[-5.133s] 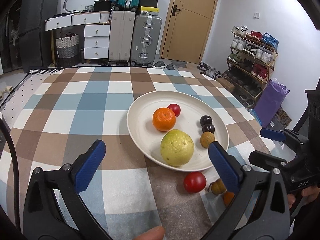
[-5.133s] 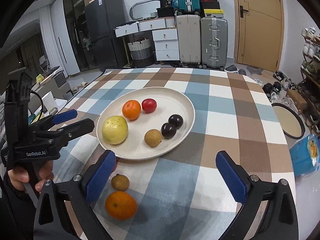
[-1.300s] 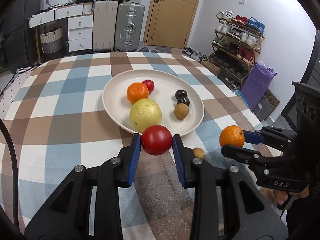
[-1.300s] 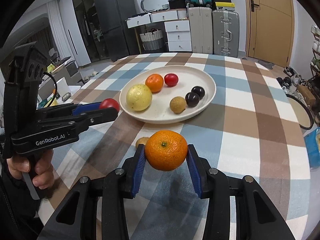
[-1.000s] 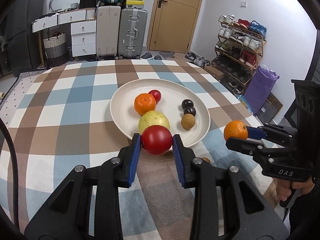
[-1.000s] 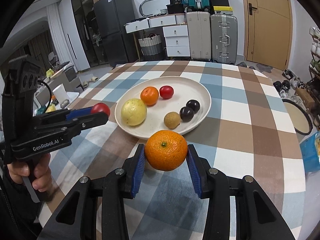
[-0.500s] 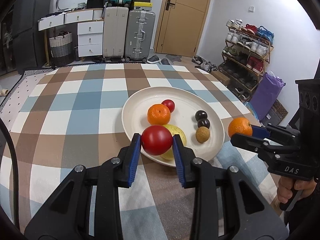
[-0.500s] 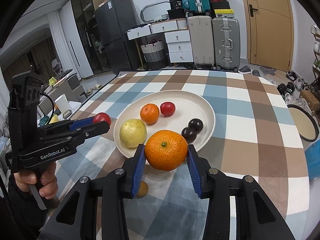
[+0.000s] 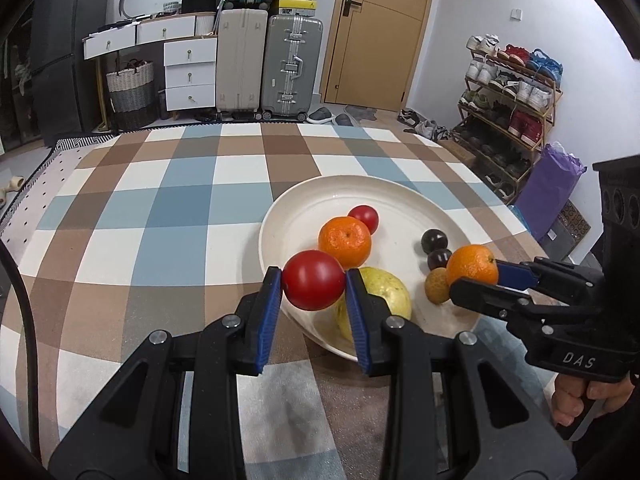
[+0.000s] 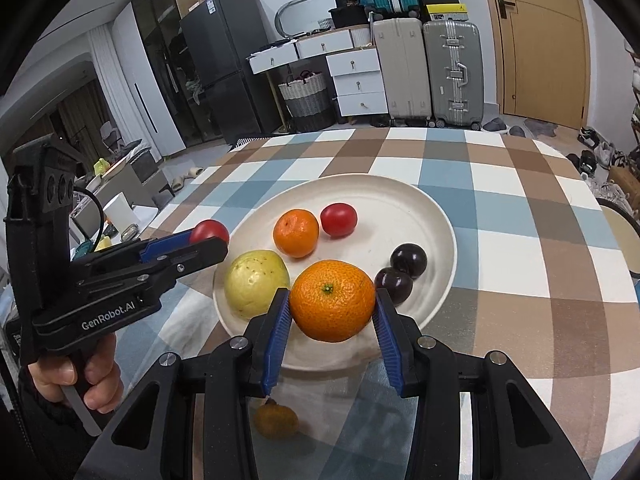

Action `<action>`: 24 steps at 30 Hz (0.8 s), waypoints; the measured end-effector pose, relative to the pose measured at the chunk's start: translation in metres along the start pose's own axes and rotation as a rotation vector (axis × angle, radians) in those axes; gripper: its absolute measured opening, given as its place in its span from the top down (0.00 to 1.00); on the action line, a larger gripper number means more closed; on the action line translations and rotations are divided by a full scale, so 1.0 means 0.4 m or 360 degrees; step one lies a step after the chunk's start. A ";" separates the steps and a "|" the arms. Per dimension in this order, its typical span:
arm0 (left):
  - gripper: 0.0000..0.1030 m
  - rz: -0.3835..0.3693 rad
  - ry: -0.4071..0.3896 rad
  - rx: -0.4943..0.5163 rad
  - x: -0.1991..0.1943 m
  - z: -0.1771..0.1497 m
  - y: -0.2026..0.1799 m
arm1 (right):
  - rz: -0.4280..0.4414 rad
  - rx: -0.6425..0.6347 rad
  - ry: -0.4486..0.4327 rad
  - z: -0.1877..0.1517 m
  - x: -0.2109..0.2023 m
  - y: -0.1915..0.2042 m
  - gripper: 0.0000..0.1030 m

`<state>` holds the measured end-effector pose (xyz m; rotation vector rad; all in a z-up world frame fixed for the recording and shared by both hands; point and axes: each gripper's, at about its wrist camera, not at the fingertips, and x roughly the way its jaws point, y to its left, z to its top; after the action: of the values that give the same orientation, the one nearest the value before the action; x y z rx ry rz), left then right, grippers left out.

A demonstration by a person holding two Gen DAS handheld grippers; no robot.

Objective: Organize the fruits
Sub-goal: 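Open the left gripper to drop the tomato while the right releases the tangerine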

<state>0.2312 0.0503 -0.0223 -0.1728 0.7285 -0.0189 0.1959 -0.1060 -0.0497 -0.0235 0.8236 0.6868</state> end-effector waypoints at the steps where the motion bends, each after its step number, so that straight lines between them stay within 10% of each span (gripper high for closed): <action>1: 0.72 0.0001 0.0007 -0.0003 0.007 -0.001 0.002 | -0.0005 0.0000 -0.0004 0.002 0.003 0.001 0.59; 19: 0.71 0.0035 0.0035 0.0005 0.037 -0.012 0.006 | -0.0080 0.0002 0.0006 0.022 0.033 -0.001 0.58; 24: 0.53 0.0047 0.0009 0.0009 0.016 -0.019 0.008 | -0.0087 -0.0019 -0.0038 0.013 -0.001 -0.002 0.54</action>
<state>0.2309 0.0518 -0.0325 -0.1563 0.7362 0.0066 0.1998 -0.1054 -0.0459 -0.0479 0.7932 0.6395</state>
